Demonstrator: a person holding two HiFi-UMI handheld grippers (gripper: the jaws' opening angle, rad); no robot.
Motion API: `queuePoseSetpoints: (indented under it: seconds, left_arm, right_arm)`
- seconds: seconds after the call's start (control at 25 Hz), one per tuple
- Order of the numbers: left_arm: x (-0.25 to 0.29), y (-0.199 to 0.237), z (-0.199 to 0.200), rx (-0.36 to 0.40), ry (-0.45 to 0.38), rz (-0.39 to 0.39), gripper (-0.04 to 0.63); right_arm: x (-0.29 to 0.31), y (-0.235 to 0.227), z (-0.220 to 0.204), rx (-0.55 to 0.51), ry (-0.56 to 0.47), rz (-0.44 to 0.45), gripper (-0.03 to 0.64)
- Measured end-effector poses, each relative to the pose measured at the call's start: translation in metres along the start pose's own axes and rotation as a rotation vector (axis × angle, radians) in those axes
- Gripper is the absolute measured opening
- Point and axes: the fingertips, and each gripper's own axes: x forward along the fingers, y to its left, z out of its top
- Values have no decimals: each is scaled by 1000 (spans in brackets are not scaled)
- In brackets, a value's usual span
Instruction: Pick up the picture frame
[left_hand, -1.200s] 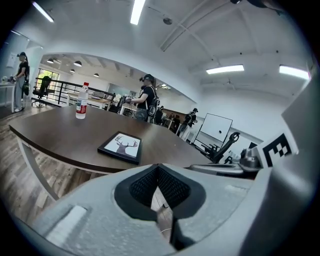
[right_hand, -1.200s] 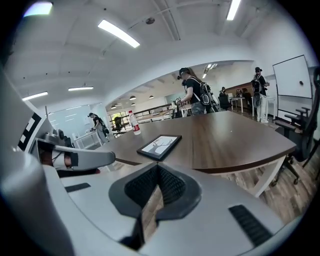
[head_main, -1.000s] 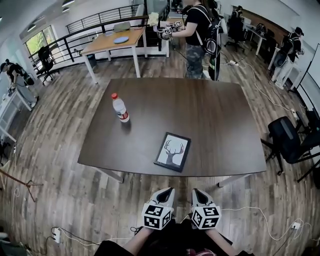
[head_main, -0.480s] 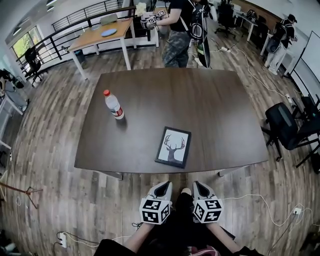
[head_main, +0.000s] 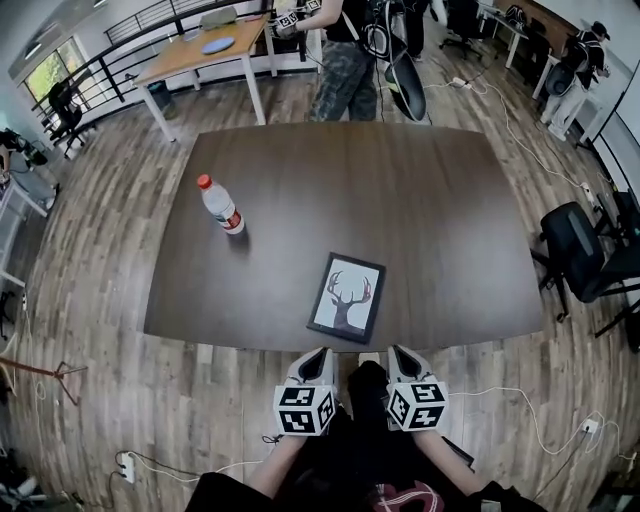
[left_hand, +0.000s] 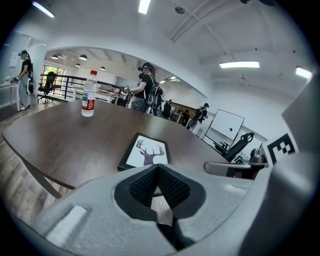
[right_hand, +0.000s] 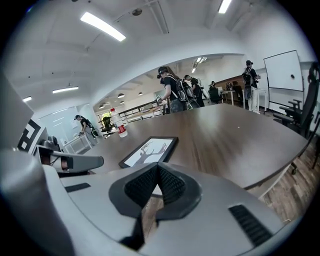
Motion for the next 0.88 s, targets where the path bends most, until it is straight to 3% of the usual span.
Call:
queuePoseSetpoints:
  seconds: [0.32,0.76,0.88]
  left_arm:
    - [57,-1,36,-4,15,30,9]
    - [115,-8,48,-69,79,58,9]
    - [121,-6,50,-74,89,69,9]
  right_arm:
    - [60,-35,50,-27,36,30,5]
    - [112,-67,65,-107,214,113,5]
    - [120,-67,70,-128,221,128,5]
